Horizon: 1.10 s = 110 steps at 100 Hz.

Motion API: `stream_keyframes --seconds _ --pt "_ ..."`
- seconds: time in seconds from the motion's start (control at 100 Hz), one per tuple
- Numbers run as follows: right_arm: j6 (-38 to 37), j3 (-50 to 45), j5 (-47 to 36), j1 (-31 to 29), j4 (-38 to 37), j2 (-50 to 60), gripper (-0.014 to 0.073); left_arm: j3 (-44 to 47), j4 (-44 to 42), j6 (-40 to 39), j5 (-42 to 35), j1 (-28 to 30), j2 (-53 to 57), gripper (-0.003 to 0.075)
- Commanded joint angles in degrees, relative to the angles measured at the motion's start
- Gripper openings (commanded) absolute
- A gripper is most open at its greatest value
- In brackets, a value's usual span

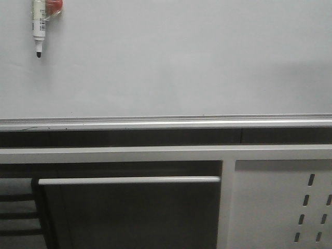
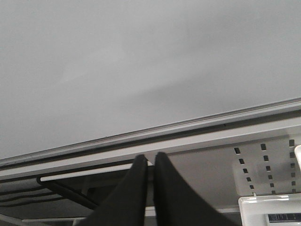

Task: Write number 1 on whiteboard

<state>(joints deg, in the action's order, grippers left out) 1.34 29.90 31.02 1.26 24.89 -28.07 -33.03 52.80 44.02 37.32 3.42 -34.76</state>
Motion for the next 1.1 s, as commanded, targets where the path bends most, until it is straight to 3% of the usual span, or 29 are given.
stream_keyframes --seconds 0.0,0.06,0.13,0.36,0.53,0.73,0.82,0.96,1.09 --pt "0.94 2.14 -2.77 -0.21 1.57 -0.71 0.0139 -2.72 6.76 4.01 -0.12 -0.49 -3.18 0.0298" --pt "0.94 2.14 -2.5 -0.21 1.8 -0.71 0.0248 -3.45 9.17 7.4 0.62 -0.49 -5.43 0.0355" --pt "0.97 2.14 -2.41 -0.21 2.08 -0.71 0.0318 -4.24 12.81 12.55 1.17 -0.49 -7.6 0.035" --pt "0.97 2.14 -2.41 -0.21 2.26 -0.71 0.0311 -5.05 22.27 26.5 0.0 -2.9 -12.83 0.0329" --pt "0.97 2.14 -2.85 -0.21 2.26 -0.71 0.0311 -5.05 22.9 28.21 -10.61 -11.83 -15.84 0.0329" --pt "0.97 2.14 -2.92 -0.21 2.26 -0.71 0.0311 -5.19 22.14 29.35 -30.83 -25.2 -19.51 0.0329" --pt "0.97 2.14 -2.92 -0.21 2.26 -0.71 0.0311 -5.72 21.53 30.74 -35.14 -29.52 -21.43 0.0329" --pt "0.97 2.14 -2.92 -0.21 2.26 -0.71 0.0311 -6.82 21.2 30.74 -42.89 -32.84 -24.42 0.0329" --pt "0.97 2.14 -2.92 -0.21 2.26 -0.71 0.0311 -8.91 21.02 30.74 -42.5 -32.84 -26.77 0.0329"
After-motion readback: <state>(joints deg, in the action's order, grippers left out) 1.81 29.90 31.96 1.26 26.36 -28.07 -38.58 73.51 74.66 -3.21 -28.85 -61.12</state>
